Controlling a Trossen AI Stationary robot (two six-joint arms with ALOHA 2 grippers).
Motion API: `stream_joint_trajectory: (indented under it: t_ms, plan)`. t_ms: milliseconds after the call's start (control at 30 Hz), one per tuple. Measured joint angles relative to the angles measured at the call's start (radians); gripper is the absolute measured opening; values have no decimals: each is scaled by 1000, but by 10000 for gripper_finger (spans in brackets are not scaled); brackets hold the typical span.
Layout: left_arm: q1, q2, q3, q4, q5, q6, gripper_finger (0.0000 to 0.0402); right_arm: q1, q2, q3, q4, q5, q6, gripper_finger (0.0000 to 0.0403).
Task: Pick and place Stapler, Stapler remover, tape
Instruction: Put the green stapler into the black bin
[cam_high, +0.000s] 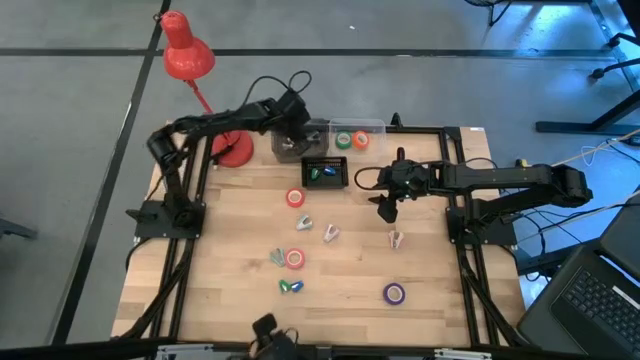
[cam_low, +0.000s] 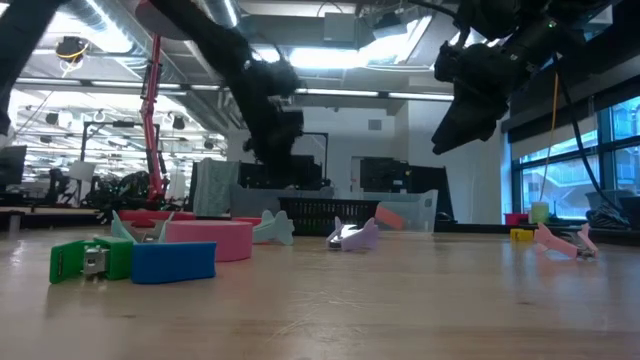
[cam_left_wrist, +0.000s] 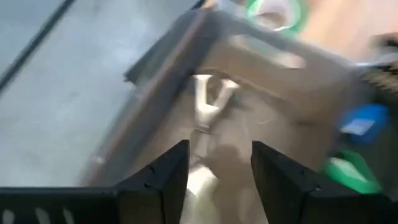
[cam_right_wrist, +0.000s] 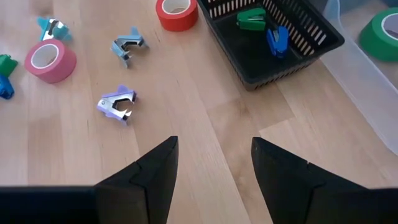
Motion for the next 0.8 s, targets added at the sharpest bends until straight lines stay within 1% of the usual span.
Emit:
stream_joint_trajectory:
  t_ms: [133,267,433,533,633,800]
  plan:
    - [-78,-121,-68,-22,58,-17,164,9,0,0,0,0,4,204]
    - [-177,-244,-168,-34,59,-53,158,30,0,0,-5,0,22,204]
    - [-323,-357,-300,1,60,-171,158,54,0,0,-5,0,24,204]
    - [-412,-389,-385,73,59,-251,161,62,0,0,-4,0,27,204]
    - [-495,-394,-455,131,58,-328,161,63,0,0,-2,0,40,204]
    - [-613,-394,-519,137,58,-454,157,62,0,0,-2,0,50,204]
